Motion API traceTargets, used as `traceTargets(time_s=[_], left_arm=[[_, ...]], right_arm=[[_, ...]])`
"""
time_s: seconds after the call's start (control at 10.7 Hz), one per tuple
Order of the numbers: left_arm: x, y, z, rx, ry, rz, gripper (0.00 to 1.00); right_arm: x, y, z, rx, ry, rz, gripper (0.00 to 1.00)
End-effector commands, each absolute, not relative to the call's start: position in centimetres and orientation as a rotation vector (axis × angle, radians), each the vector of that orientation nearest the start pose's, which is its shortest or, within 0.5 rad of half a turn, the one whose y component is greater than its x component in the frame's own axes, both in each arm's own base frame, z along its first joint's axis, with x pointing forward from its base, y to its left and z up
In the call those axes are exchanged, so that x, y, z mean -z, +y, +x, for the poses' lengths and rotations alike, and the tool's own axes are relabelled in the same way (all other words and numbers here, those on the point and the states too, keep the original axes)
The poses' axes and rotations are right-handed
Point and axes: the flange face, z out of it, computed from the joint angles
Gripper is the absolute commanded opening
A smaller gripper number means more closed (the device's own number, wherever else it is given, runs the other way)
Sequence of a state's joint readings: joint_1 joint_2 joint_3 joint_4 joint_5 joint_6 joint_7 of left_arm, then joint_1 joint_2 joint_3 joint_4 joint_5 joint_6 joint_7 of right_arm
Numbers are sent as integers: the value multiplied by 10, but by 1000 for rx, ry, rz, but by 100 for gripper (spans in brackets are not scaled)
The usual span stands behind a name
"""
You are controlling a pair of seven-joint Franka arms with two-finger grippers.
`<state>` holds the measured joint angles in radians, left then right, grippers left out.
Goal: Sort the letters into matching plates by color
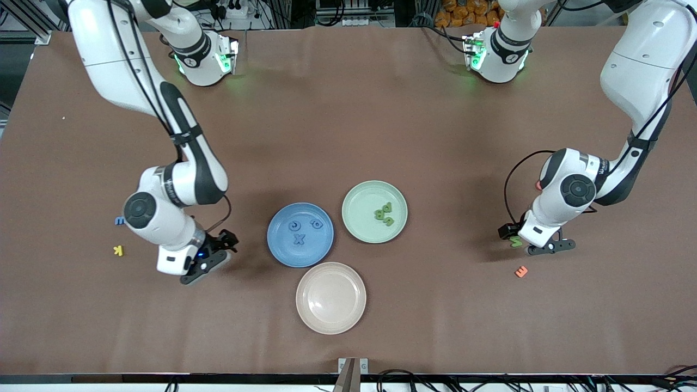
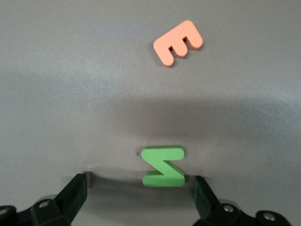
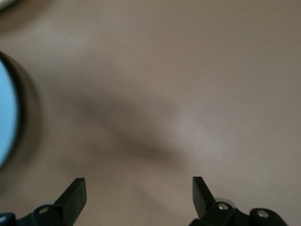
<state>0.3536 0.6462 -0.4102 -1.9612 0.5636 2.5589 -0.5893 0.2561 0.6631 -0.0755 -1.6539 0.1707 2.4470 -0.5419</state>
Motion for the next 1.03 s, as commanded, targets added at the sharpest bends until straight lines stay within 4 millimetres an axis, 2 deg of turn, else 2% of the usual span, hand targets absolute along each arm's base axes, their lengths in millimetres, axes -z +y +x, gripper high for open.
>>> traceTargets(time_s=[0.0, 0.37, 0.56, 0.75, 0.94], left_arm=[[-166, -34, 620, 129, -222, -3085, 100], [-170, -40, 626, 129, -275, -3105, 100], [-171, -44, 627, 124, -294, -3119, 100], [-171, -45, 627, 124, -295, -3121, 100], [-170, -46, 627, 119, -291, -3123, 100]], right_arm=[[-253, 70, 692, 165, -952, -2955, 100], [-258, -36, 690, 131, -747, -3036, 100], [-265, -83, 686, 140, -808, -3041, 100], [-278, -122, 682, 172, -845, -3041, 100], [-284, -145, 679, 212, -760, -3062, 100]])
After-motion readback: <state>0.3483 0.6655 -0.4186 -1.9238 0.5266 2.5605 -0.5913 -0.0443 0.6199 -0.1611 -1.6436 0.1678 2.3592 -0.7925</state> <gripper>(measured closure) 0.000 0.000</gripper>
